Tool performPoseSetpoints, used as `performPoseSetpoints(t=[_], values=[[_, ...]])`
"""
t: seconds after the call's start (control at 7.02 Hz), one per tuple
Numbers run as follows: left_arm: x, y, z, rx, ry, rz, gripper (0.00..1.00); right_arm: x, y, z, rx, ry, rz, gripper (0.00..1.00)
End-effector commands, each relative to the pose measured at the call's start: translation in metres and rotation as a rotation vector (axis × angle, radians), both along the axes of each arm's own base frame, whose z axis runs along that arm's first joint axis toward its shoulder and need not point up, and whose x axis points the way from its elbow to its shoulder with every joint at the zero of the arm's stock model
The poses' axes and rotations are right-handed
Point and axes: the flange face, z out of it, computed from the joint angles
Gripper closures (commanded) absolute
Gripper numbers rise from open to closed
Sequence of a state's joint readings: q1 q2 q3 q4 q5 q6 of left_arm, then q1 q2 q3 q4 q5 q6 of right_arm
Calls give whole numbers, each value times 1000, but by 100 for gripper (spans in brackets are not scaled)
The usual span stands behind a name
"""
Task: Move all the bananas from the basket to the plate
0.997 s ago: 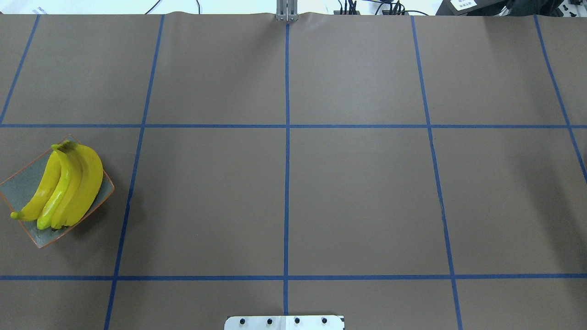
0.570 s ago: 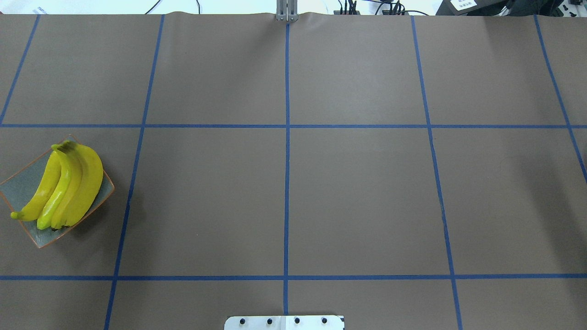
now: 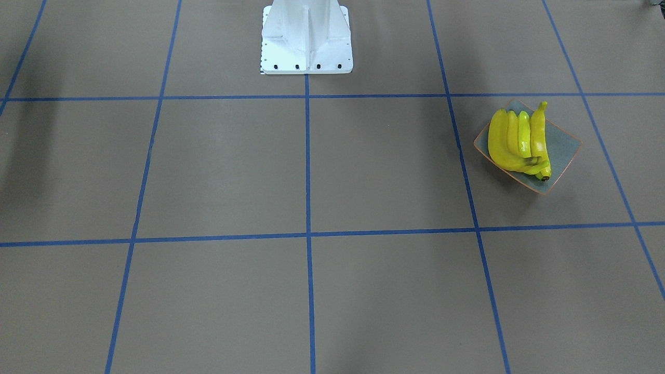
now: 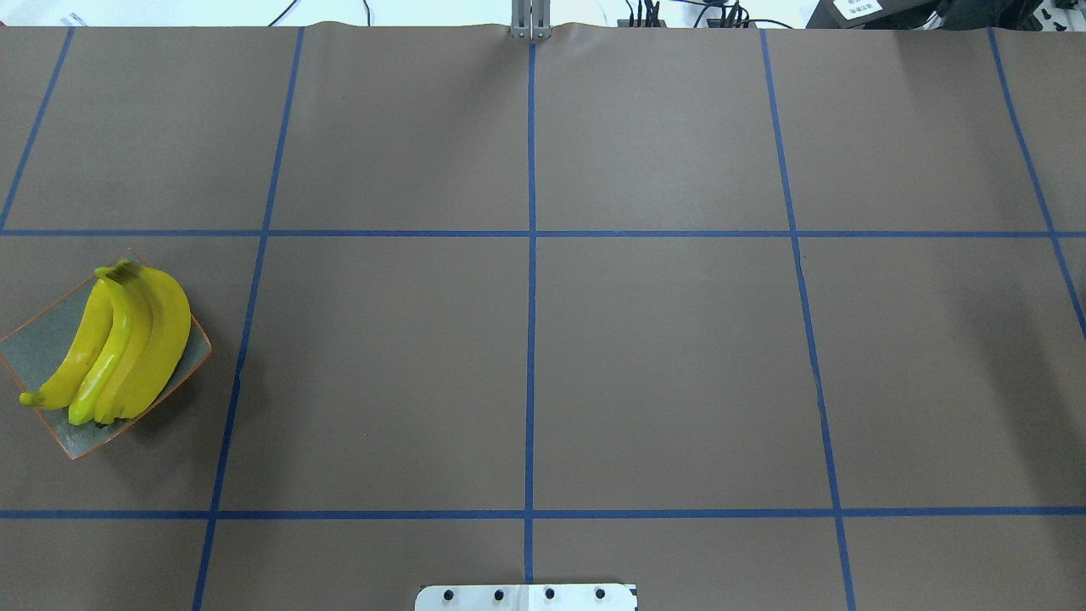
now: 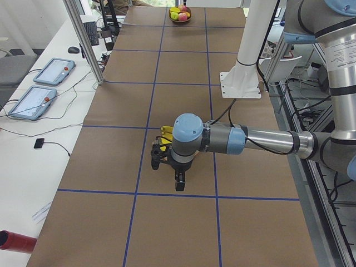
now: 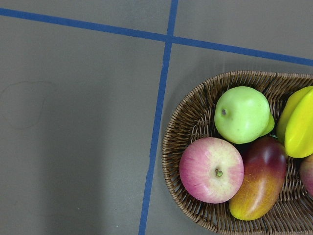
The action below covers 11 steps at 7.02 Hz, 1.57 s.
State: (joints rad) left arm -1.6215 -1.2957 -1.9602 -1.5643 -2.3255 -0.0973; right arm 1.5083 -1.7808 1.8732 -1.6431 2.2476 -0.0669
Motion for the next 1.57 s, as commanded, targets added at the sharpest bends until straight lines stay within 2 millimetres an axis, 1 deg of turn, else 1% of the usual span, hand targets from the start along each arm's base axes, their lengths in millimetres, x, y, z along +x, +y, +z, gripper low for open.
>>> performPoseSetpoints(t=[0.0,0.14,0.43,0.57,0.71,1.0,1.14,1.28,1.42], values=[[0,1,4,-12,1,0,0,1,7,6,-19,-2,3,0],[1,10,11,-30,2,0,0,1,8,4,-16,-5,4,0],[1,13,15,-39,2,0,0,-1,9,6,-24,-37,6,0],[1,14,16,-44,2,0,0,3,8,1,-16,-46,15,0],[1,14,17,-49,2,0,0,4,9,9,-34,-58,22,0],[1,14,17,-48,2,1,0,6,10,12,-34,-38,20,0],[1,14,14,-43,2,1,0,6,11,20,-51,-31,22,0],[2,15,17,-49,2,4,0,8,12,21,-52,-29,24,0],[1,15,16,-48,2,1,0,9,11,18,-44,-30,27,0]])
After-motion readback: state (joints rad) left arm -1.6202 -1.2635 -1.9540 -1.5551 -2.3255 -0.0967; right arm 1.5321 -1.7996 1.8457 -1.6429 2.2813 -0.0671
